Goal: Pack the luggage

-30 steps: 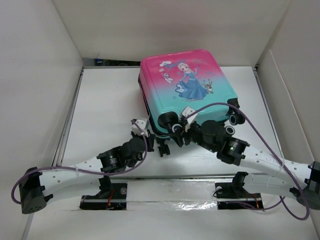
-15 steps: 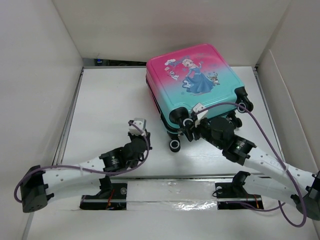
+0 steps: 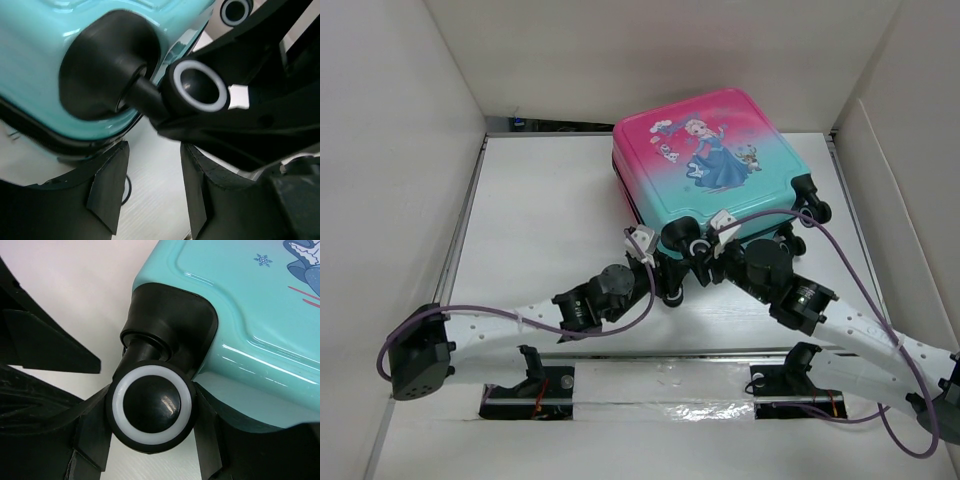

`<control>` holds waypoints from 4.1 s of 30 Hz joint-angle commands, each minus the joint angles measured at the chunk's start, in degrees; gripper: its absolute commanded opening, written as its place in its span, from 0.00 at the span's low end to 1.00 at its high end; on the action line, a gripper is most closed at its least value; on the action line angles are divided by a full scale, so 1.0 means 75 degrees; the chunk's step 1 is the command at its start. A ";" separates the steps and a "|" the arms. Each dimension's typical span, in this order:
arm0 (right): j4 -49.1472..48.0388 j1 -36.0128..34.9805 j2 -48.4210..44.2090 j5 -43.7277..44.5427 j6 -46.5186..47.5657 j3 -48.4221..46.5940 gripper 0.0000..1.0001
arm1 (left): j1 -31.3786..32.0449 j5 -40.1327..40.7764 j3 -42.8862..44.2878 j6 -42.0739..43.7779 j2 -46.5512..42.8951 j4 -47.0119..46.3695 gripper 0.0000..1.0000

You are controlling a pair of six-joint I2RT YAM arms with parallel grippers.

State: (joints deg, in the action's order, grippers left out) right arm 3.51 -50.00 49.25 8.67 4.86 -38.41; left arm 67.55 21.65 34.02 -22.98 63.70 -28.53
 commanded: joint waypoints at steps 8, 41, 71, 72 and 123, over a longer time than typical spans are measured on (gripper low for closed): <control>-0.0069 -0.0166 0.0019 0.0051 -0.0355 0.0153 0.00 | -0.1272 -0.2158 0.0117 -0.0720 0.0753 -0.1972 0.56; -0.1241 -0.0235 0.0944 -0.0675 -0.0309 -0.0433 0.00 | -0.0897 -0.0076 -0.0212 -0.0721 0.2697 -0.2535 0.57; -0.1206 -0.1021 0.0781 -0.0874 -0.0449 -0.0199 0.00 | 0.0227 0.3921 0.0163 0.0193 0.3799 -0.5277 0.25; -0.1218 -0.1021 0.0734 -0.0863 -0.0449 -0.0164 0.00 | 0.0228 0.4050 0.0175 0.0216 0.3776 -0.5289 0.20; -0.0491 0.1002 -0.0999 -0.0966 -0.0637 0.0466 0.00 | -0.1234 0.2047 -0.2059 0.0385 0.1742 -0.6081 0.00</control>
State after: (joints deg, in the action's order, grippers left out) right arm 0.82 -48.62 48.95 8.29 2.46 -37.21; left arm 66.28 31.31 24.95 -16.91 90.17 -67.22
